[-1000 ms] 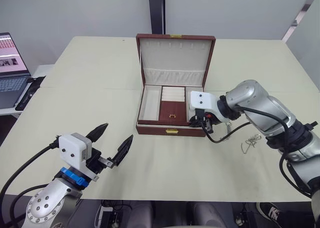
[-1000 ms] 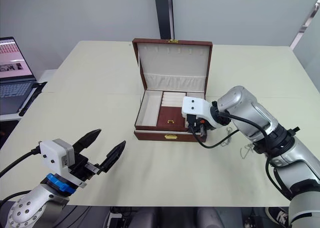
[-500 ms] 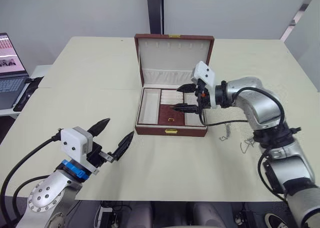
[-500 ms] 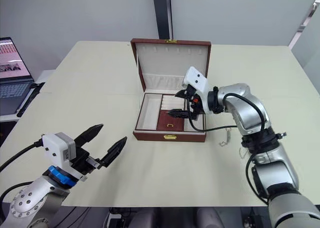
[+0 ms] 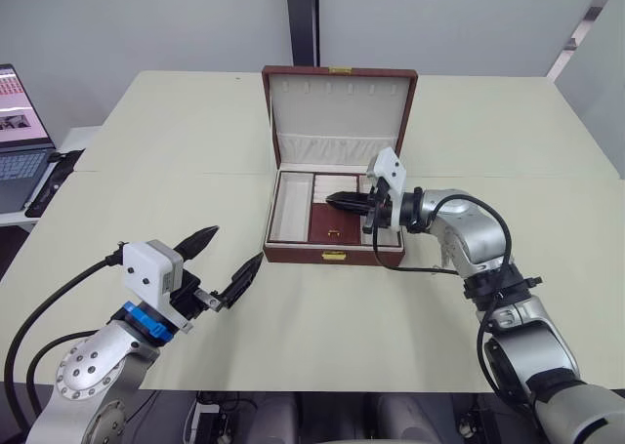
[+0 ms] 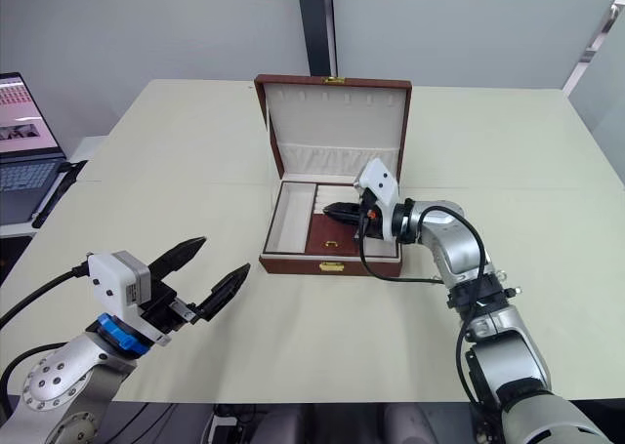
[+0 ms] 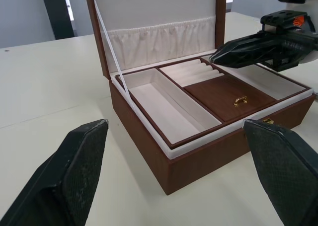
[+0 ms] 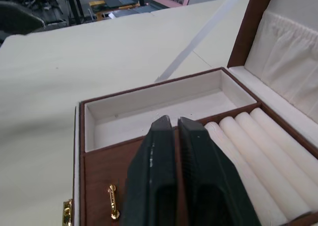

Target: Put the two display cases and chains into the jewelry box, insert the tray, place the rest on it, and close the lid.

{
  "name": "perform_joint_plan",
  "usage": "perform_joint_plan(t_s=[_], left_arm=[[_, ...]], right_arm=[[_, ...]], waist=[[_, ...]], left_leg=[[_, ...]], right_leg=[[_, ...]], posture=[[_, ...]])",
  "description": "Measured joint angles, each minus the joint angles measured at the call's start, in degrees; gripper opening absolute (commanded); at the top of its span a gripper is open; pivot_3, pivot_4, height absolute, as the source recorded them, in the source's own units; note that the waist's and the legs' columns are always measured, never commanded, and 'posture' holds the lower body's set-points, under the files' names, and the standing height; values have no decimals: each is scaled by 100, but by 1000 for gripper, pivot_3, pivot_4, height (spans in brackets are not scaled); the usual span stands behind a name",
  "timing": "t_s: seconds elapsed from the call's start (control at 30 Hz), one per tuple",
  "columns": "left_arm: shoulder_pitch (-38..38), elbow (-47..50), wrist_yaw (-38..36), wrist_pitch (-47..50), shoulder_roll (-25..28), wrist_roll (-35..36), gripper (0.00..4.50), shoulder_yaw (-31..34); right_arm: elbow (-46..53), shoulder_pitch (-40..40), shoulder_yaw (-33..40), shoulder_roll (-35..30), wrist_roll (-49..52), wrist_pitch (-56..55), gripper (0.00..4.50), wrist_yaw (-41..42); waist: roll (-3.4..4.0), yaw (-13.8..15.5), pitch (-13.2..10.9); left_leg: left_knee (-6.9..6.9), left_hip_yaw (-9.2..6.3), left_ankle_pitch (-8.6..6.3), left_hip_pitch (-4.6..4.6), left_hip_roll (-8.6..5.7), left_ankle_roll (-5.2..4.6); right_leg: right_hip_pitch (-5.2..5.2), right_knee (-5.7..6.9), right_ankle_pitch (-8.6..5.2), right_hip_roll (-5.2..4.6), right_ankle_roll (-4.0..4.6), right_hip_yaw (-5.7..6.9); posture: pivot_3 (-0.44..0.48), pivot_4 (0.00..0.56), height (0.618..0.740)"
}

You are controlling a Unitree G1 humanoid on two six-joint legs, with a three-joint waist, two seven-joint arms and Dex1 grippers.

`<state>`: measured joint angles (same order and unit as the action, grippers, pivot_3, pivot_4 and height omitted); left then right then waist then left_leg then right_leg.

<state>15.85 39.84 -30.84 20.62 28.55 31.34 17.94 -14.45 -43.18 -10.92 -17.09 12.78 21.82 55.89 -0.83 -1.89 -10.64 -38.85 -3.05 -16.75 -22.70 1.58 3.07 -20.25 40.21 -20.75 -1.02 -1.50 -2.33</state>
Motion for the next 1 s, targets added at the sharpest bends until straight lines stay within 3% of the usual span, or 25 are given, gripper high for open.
perform_joint_plan(t_s=[0.33,0.5,0.6,0.77,1.0], left_arm=[[-73,-59,-17,0,2,-3,4500,-2],[-214,-279,-118,2,51,-1,4500,-4],[-429,-418,-133,60,179,20,4500,2],[-857,-614,-252,395,625,234,4500,108],[-924,-1224,-758,925,1434,646,4500,805]], right_arm=[[-309,118,-202,-41,-247,-280,21,41],[-219,122,375,48,445,-32,21,147],[17,80,724,-225,666,29,564,148],[336,281,1194,-1216,965,857,1912,183],[692,1397,1983,-2479,1140,951,4002,428]], waist=[[0,2,1],[0,6,0],[0,30,0],[-1,36,-1],[-1,-16,-1]], left_leg=[[0,0,0,9,-1,0],[0,-1,0,1,-1,0],[-1,-3,0,1,-3,0],[0,-6,0,-2,-2,0],[11,11,-2,-3,-1,-3]], right_leg=[[8,1,0,0,0,0],[3,1,0,-1,0,1],[5,0,0,-2,0,3],[3,-2,0,-1,0,5],[1,-20,0,-2,0,-8]], posture=[[0,150,740],[0,150,740],[0,150,740],[0,150,740],[0,150,740]])
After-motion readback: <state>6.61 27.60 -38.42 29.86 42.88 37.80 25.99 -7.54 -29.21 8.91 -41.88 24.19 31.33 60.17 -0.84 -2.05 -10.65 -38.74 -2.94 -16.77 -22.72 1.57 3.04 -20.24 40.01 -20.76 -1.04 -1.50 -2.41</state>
